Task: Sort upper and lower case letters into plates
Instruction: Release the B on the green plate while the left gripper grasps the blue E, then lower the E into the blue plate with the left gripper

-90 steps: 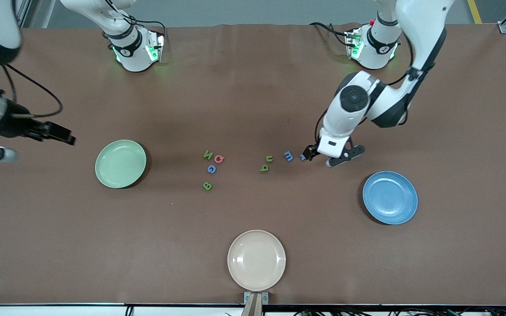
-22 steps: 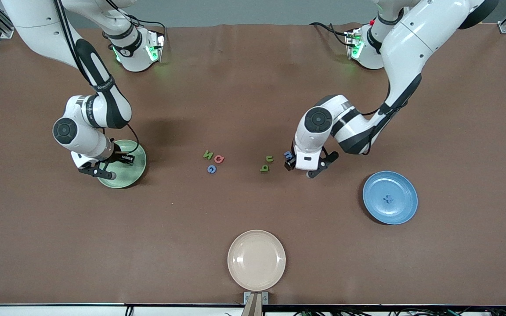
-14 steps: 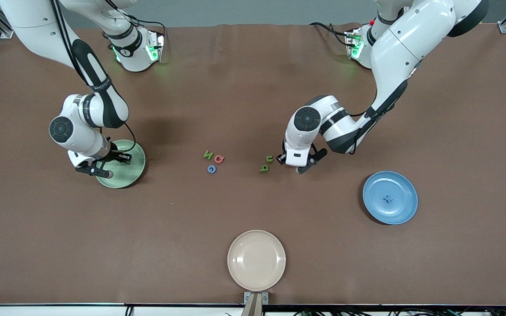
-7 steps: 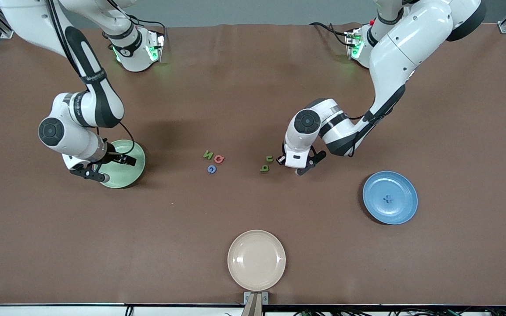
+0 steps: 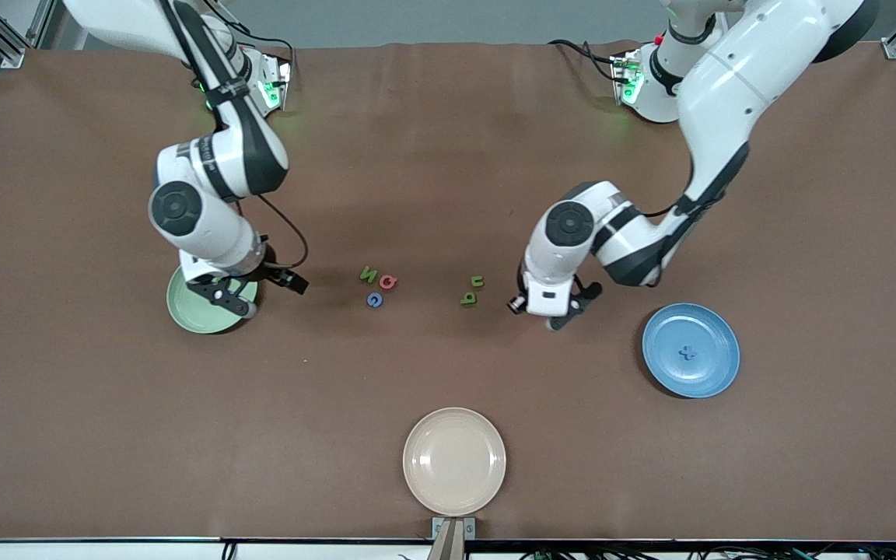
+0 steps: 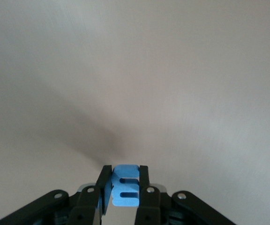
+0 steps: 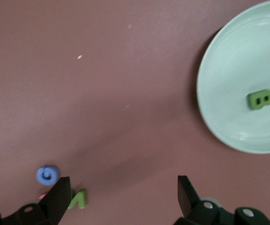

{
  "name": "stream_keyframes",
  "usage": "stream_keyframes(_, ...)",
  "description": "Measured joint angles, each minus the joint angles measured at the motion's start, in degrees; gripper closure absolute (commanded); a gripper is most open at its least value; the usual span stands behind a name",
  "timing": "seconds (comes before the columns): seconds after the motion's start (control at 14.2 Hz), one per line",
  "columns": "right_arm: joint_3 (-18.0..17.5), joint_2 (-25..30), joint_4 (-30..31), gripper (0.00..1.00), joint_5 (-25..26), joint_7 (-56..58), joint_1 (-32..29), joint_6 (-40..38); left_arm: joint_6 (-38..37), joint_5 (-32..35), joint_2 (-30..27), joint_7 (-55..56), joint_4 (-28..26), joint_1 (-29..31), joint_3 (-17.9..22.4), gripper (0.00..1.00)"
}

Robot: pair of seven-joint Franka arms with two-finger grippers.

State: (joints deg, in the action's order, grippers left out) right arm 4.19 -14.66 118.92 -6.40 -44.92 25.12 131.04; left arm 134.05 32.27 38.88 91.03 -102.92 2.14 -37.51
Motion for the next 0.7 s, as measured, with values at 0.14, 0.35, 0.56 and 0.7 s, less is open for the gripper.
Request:
stream_keyframes(0.14, 0.0, -1.6, -0.6, 0.0, 0.0, -4.6, 2.9, 2.6, -2.8, 0.0, -2.6, -6.5, 0.9, 4.9, 0.0, 1.0)
stream_keyframes(0.35, 0.0, -6.8, -2.5, 0.01, 0.0, -10.2, 7.1, 6.7, -3.6, 0.0, -3.7, -17.3, 0.9, 13.7, 0.1, 0.99)
stream_keyframes(0.56, 0.0, -13.6, -7.7, 0.05, 0.0, -16.1, 11.2, 7.7, -3.8, 0.0, -3.2, -24.7, -0.1, 20.0, 0.3, 0.99)
stream_keyframes(0.7, 0.0, -17.1, -11.0, 0.1, 0.0, -18.4, 13.1, 7.8, -4.1, 0.2, -2.9, -27.0, -1.1, 21.5, 0.8, 0.99)
